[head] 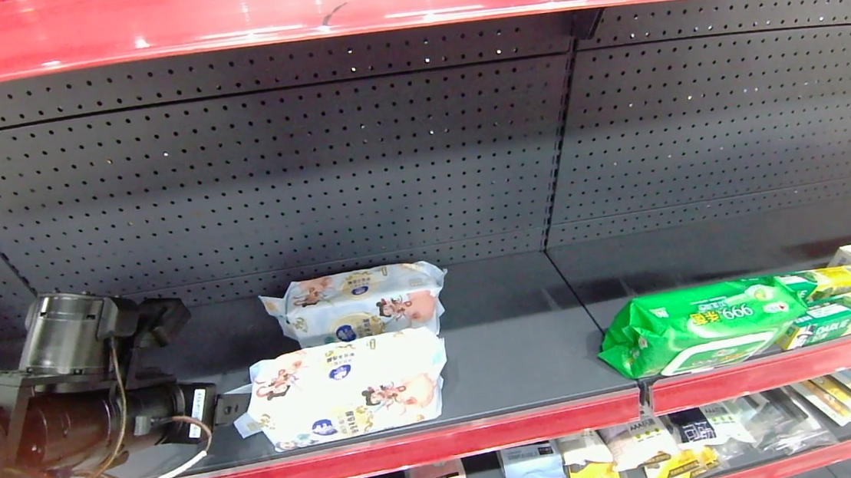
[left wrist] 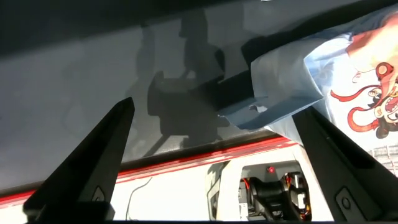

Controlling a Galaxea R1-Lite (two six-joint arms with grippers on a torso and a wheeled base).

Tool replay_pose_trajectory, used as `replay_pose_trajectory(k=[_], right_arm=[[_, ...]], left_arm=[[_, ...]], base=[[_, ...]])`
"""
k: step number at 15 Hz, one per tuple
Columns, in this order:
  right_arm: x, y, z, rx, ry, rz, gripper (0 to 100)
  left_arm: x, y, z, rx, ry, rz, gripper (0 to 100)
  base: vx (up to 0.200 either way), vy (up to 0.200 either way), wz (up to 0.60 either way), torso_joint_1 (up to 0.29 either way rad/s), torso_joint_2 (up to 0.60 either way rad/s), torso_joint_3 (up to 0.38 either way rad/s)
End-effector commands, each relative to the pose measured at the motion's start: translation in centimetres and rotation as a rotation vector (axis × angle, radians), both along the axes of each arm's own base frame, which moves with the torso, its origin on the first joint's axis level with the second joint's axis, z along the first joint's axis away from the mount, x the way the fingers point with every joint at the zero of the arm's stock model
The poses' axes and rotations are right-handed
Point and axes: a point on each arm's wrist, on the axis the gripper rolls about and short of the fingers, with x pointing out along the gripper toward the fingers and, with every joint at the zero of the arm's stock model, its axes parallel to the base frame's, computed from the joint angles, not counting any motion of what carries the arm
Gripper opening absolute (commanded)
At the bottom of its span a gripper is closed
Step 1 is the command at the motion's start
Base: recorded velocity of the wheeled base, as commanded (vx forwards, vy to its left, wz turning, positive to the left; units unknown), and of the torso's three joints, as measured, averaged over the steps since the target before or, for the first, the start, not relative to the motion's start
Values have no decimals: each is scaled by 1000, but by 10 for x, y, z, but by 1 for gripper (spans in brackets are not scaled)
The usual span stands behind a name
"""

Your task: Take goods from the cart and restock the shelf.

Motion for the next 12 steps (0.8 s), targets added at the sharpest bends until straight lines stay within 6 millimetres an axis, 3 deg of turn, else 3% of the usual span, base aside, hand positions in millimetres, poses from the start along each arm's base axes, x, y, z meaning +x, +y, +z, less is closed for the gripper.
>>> replay_pose_trajectory(k=[1, 8, 12], right_arm=[[0, 0, 0, 0, 1, 1, 100], [0, 0, 0, 0, 1, 1, 100], [0, 0, 0, 0, 1, 1, 100]], left_arm=[[-3, 1, 4, 0, -16, 1, 100], [-73, 25, 33, -27, -209, 35, 100], [-146, 33, 47, -119, -478, -17, 100]], base=[[0, 0, 0, 0, 0, 0], [0, 0, 0, 0, 0, 0], [0, 0, 0, 0, 0, 0]])
